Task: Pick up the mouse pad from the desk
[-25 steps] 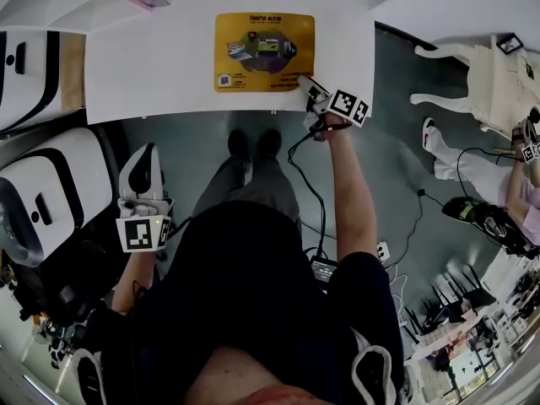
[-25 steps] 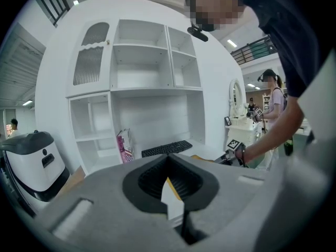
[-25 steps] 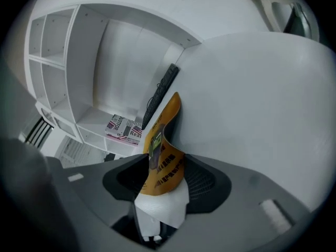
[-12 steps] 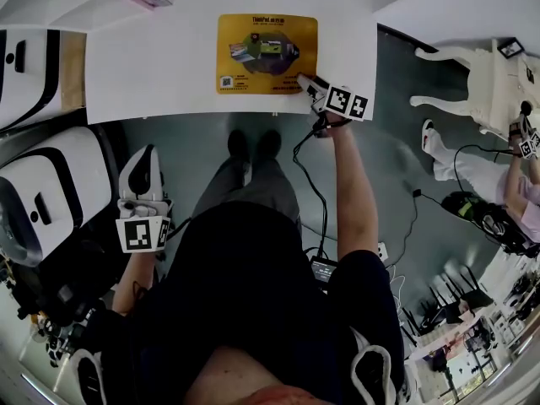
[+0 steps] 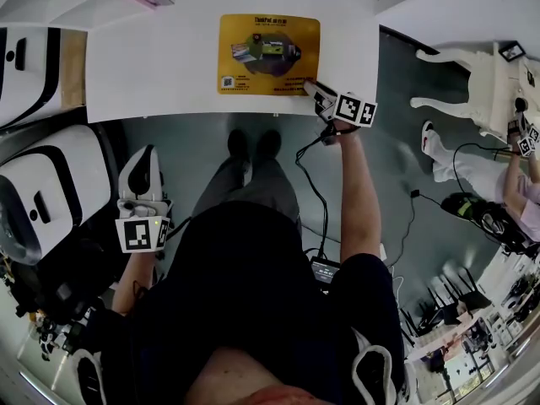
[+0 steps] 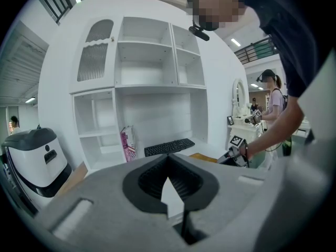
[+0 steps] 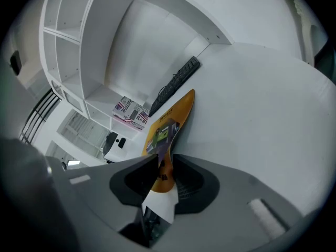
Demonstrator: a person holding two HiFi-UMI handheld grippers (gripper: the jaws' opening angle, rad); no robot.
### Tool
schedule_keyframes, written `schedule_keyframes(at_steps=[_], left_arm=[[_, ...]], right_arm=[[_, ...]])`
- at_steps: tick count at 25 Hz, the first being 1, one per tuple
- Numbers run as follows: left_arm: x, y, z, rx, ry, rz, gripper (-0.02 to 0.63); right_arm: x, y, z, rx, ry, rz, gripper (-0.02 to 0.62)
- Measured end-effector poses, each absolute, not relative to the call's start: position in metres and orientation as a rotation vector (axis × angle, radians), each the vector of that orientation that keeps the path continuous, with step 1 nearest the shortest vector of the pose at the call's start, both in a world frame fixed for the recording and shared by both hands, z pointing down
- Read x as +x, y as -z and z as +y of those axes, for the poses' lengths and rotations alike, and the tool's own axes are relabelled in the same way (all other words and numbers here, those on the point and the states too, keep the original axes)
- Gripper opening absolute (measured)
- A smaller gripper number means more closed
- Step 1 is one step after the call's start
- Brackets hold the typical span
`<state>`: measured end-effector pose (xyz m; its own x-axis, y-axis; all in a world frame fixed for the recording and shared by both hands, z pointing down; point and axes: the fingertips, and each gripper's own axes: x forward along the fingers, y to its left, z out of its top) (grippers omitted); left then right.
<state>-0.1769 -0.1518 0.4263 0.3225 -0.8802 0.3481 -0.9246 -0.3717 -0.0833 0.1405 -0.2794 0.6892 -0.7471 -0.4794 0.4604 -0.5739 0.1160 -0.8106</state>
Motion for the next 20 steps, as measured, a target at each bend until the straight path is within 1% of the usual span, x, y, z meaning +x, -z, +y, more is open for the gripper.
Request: schedule_keyframes(at_steps=[6, 11, 15, 20], left_arm=[[-0.177, -0.426, -0.152, 2.443, -0.511, -1.684, 0.0], [-0.175, -0.425, -0.153, 2.448, -0.513, -1.682, 0.0], [-0.175, -0.425, -0.155, 2.447, -0.514, -1.686, 0.0], [-0.174, -0.424, -0.156, 2.448, -0.507, -1.691, 0.0]], right_arm=[[0.147, -0.692, -0.27, 0.983, -1.749, -2.264, 0.049], [0.152, -0.707, -0.268, 0.998, -1.667, -2.199, 0.05], [0.146, -0.704, -0.268, 0.96, -1.733, -2.197, 0.029], [0.147, -0.698, -0.268, 0.975, -1.707, -2.196, 0.015]])
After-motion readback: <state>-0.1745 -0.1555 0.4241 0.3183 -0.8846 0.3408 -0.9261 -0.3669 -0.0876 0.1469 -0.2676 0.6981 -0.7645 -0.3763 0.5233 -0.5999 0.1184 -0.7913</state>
